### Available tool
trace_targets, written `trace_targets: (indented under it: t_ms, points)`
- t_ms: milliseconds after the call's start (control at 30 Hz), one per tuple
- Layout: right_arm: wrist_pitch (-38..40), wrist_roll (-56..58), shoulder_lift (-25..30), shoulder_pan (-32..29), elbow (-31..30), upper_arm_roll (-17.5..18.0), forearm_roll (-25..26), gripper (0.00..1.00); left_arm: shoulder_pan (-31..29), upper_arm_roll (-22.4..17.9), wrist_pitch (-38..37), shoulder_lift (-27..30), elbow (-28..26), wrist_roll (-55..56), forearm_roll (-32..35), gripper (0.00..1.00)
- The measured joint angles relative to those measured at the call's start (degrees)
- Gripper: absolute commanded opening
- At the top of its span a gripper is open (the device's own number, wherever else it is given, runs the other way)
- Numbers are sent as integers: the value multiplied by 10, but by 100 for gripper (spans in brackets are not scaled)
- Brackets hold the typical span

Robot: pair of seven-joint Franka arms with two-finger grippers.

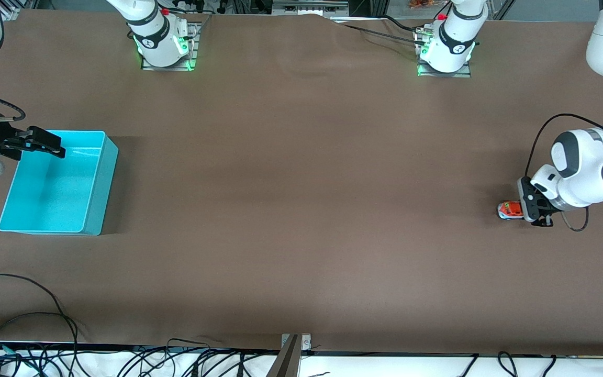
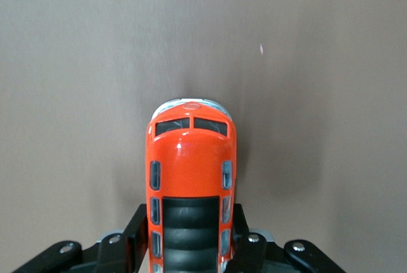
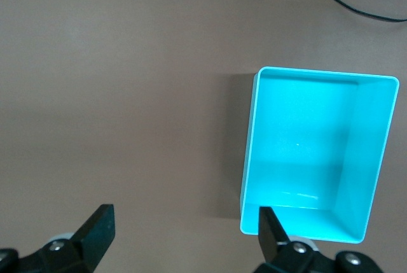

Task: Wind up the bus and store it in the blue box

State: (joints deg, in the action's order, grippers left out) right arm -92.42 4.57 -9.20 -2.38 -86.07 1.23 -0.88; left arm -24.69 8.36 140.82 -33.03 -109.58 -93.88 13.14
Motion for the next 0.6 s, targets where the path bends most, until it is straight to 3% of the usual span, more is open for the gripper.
trace_targets:
  t_ms: [601]
  points:
    - [-2, 0, 0, 0, 2, 0, 0, 100, -49, 3, 24, -5, 3, -47, 0, 22]
